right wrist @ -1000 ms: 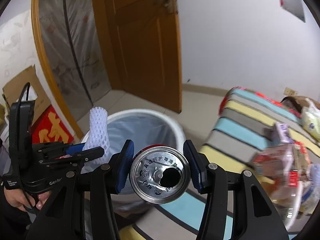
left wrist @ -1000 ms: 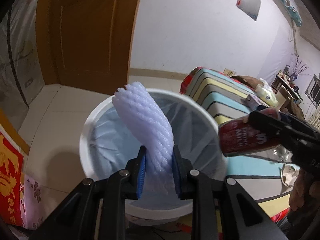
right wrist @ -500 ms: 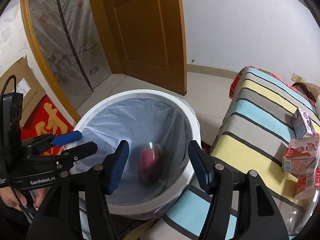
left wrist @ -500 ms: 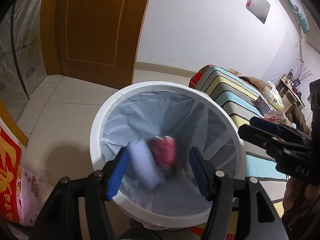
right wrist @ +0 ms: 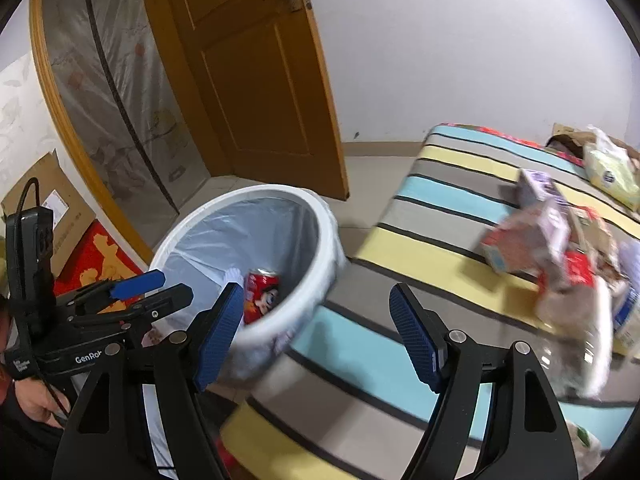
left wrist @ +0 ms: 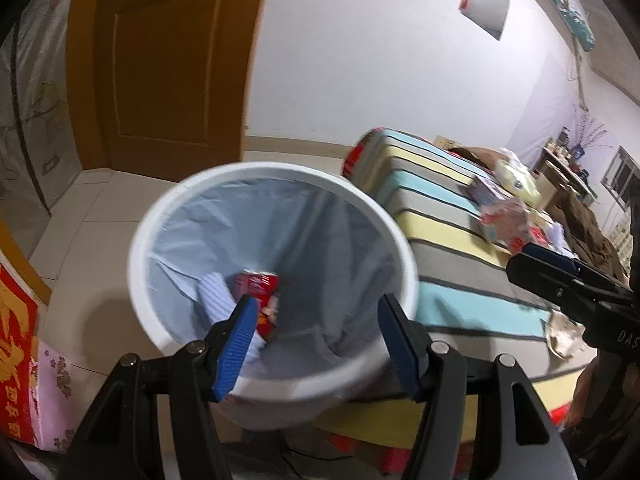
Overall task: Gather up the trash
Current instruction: 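Move both tools back over the table toward the remaining trash, then grasp the clear red-label bottle with the right gripper while the left gripper grasps a pink juice carton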
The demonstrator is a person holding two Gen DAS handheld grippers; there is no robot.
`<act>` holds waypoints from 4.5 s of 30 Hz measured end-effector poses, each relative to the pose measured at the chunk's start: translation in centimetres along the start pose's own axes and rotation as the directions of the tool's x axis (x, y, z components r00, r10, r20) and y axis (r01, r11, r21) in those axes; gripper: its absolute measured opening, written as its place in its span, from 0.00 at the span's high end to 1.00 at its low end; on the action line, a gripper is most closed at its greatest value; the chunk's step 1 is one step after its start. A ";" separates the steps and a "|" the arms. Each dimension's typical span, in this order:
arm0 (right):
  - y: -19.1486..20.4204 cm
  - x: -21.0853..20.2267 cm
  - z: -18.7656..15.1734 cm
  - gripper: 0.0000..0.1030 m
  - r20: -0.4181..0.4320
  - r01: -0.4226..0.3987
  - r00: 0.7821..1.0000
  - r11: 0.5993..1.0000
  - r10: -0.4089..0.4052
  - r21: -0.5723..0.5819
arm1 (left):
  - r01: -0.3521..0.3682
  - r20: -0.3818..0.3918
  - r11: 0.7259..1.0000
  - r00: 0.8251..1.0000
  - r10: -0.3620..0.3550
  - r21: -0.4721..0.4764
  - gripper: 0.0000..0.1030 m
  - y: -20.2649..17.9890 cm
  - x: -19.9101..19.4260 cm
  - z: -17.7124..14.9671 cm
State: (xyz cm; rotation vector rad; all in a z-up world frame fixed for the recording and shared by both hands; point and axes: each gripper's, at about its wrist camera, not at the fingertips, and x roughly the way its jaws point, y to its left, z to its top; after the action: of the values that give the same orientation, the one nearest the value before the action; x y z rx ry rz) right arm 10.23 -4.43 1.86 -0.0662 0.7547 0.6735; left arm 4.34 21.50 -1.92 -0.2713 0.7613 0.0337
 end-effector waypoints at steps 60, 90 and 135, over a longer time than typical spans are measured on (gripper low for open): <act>-13.6 -0.3 -1.5 0.40 -0.127 0.257 0.965 0.933 -0.231 0.252 | 0.093 -0.049 0.971 0.995 -0.084 0.219 0.49 -14.3 7.3 4.1; -13.8 1.0 -1.0 0.39 -0.164 0.208 0.973 0.925 -0.162 0.318 | 0.142 -0.033 0.970 0.990 -0.138 0.196 0.40 -14.4 6.2 6.0; -16.2 -6.7 -2.6 0.39 0.021 0.182 0.979 0.908 -0.205 0.377 | 0.129 -0.022 0.918 0.991 -0.131 0.374 0.63 -22.4 9.4 6.7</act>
State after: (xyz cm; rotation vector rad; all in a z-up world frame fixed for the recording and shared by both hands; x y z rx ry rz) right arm 14.57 -21.61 1.47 0.2250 0.7954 0.3321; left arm 18.55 0.91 1.43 0.0442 0.7283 -0.2366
